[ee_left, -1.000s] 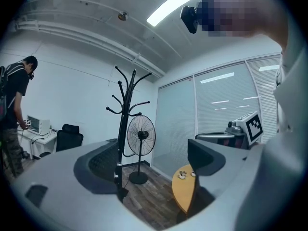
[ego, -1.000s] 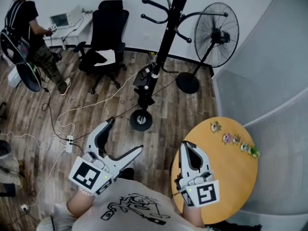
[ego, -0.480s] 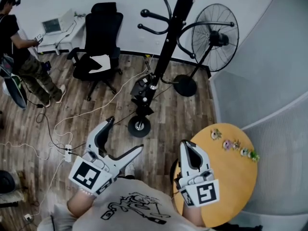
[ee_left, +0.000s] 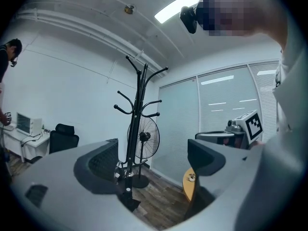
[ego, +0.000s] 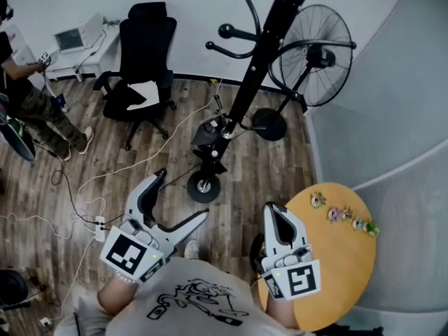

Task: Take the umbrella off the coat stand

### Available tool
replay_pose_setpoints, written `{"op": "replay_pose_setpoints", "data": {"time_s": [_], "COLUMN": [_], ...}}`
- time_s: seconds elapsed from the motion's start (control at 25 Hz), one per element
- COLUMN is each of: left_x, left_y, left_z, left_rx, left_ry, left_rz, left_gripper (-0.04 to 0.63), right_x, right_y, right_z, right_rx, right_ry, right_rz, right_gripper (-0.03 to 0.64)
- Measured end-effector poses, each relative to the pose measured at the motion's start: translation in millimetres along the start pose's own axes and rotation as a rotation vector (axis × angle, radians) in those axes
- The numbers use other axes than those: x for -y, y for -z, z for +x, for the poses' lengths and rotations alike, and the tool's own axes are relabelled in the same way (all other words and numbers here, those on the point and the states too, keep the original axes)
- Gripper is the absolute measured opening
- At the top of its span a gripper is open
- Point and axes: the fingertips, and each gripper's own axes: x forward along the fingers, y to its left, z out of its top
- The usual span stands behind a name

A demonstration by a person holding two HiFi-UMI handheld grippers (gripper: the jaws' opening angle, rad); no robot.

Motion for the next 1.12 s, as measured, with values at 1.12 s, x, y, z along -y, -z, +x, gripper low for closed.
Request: {"op": "replay_pose_setpoints", "data": {"time_s": [1.12], "left_x": [-10.4], "left_y": [26.0], "left_z": [37.7], "left_rx": [-0.023], "left_ry": [0.041], "left_rz": [-0.022], "left_gripper": [0.453], "right_x": [17.8], "right_y": [16.2], "right_z": [15.1], "right_rx": [-0.037], "right_ry": [0.022], "right_rz": [-0.004], "right_gripper": [0.015]}}
